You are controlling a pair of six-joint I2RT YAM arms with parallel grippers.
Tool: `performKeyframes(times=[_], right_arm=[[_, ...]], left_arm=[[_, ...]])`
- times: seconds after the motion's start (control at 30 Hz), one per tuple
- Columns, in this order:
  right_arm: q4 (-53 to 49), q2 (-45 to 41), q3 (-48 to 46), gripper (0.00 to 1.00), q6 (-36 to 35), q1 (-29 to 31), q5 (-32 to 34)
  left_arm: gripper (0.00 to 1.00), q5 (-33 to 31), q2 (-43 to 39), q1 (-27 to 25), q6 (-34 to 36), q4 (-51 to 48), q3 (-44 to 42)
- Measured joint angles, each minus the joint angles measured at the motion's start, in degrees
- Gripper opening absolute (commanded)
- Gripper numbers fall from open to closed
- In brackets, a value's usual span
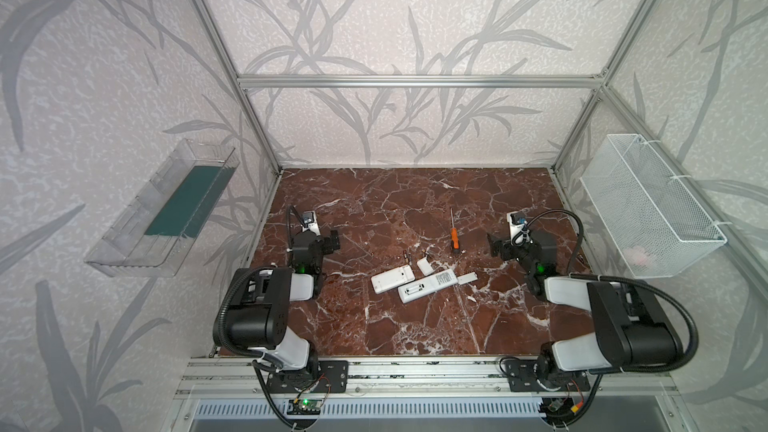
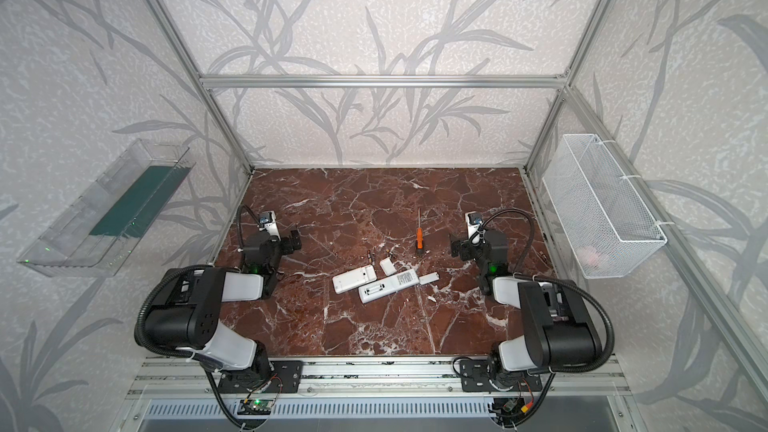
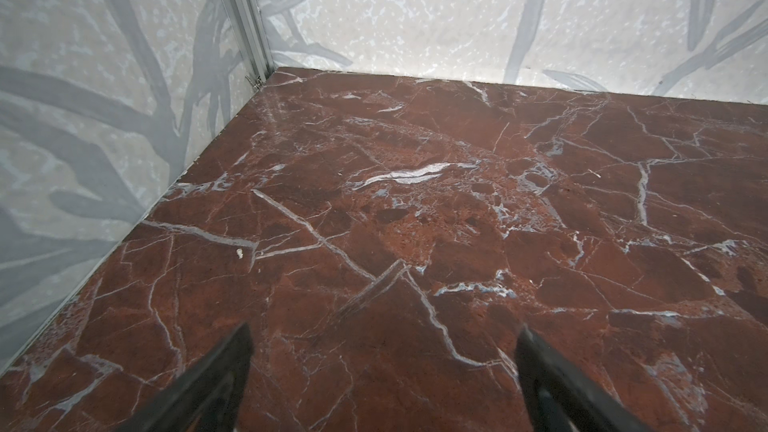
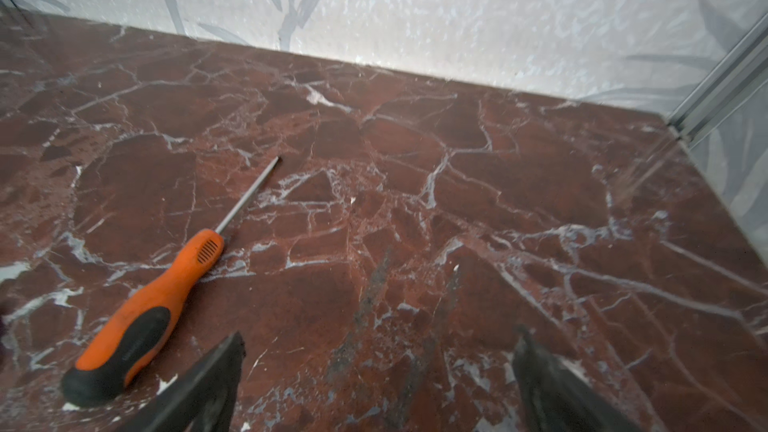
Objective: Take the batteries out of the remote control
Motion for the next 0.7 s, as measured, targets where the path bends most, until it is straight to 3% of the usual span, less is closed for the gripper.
performKeyframes(times=[0.23,0.7], right_arm=[[4.11,9.31,0.13,0.99,0.46,0.0,0.94],[2.99,9.27,0.52,0.99,0.42,0.0,1.29]], left_arm=[[0.99,0.02,0.0,0.0,0.0,0.0,0.0],[0.99,0.02,0.0,0.02,0.0,0.0,0.0]])
